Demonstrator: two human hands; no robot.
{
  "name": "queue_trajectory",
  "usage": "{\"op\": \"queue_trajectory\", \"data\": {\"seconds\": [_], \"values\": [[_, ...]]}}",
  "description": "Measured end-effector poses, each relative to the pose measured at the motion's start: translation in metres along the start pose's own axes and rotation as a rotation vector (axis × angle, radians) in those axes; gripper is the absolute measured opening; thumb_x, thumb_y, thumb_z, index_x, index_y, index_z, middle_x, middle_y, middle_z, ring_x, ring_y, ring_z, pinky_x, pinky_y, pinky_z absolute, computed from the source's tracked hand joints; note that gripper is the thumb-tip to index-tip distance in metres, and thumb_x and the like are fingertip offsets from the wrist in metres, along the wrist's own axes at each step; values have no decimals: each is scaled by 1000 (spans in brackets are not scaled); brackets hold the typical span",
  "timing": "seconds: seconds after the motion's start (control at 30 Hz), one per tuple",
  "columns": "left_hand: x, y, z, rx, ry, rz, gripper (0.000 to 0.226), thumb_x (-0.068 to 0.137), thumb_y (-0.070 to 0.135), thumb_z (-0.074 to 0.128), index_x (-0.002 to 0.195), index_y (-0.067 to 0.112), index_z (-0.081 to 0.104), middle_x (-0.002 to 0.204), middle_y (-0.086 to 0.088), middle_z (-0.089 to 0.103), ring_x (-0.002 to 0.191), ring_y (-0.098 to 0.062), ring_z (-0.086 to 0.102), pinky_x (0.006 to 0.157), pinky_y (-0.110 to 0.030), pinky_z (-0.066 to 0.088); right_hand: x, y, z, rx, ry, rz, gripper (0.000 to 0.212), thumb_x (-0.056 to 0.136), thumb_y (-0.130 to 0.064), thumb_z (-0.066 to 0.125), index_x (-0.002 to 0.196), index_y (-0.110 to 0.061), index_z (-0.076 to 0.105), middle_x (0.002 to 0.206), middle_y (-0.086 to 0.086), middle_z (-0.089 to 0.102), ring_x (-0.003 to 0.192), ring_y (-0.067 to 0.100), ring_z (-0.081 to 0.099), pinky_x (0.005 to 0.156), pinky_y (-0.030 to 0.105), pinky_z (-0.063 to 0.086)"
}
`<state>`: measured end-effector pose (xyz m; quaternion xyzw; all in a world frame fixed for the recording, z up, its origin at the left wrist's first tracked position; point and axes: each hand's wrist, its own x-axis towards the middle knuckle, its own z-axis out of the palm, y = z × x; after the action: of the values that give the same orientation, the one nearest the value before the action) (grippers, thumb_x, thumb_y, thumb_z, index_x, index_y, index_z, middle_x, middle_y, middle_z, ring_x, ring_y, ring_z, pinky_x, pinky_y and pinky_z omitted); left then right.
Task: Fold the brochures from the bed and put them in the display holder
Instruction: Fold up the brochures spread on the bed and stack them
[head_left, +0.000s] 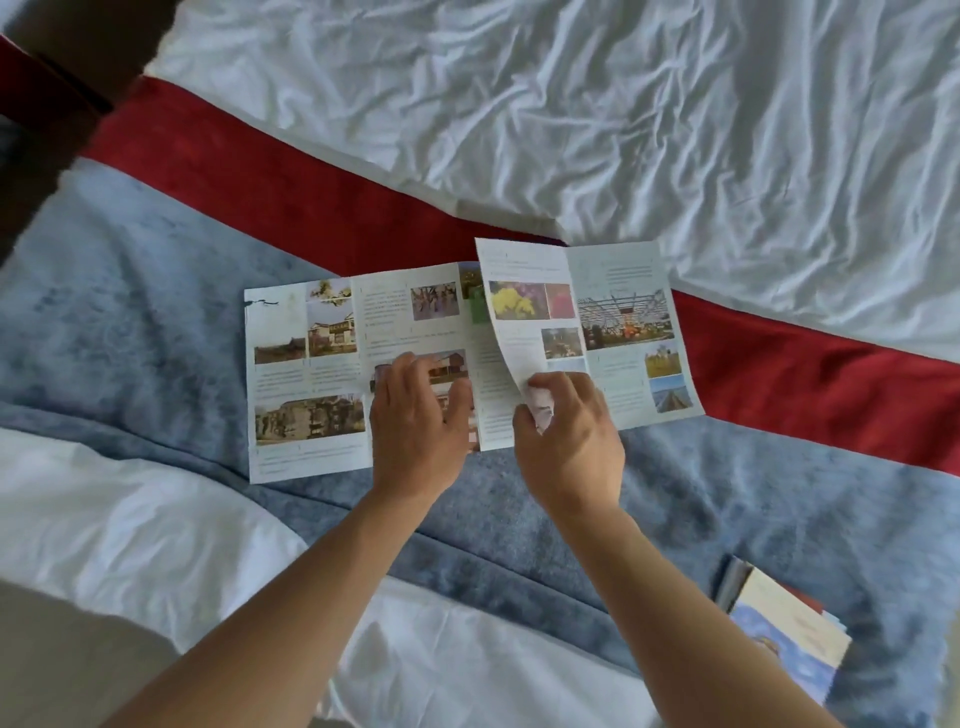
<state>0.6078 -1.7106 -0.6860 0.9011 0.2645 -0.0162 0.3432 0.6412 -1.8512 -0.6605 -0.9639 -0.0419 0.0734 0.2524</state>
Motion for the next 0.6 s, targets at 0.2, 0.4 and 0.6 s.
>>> {"op": "queue_trajectory", "data": {"seconds": [0.2, 0.4, 0.6], "values": [[8, -36, -12, 227, 45, -10, 50, 90, 40, 60, 128, 9, 51, 142, -12, 44, 136, -32, 37, 114, -60, 21, -2, 0, 29, -216, -227, -29, 55, 85, -46, 64, 134, -21, 55, 145, 4, 46, 129, 26, 47, 99, 45, 46], [21, -72, -25, 301, 35, -260, 65, 86, 42, 62, 140, 16, 38, 161, -14, 16, 150, -35, 5, 111, -71, -3, -7, 0, 41, -301, -252, -40, 74, 81, -60, 65, 141, -23, 45, 156, 3, 29, 142, 25, 29, 109, 49, 38], [33, -85, -38, 219, 99, -422, 86, 80, 41, 68, 147, 12, 24, 161, -17, 12, 149, -36, 6, 113, -68, 16, -5, -4, 46, -306, -250, -17, 74, 82, -59, 64, 142, -22, 43, 157, 4, 27, 144, 25, 26, 110, 49, 35]]}}
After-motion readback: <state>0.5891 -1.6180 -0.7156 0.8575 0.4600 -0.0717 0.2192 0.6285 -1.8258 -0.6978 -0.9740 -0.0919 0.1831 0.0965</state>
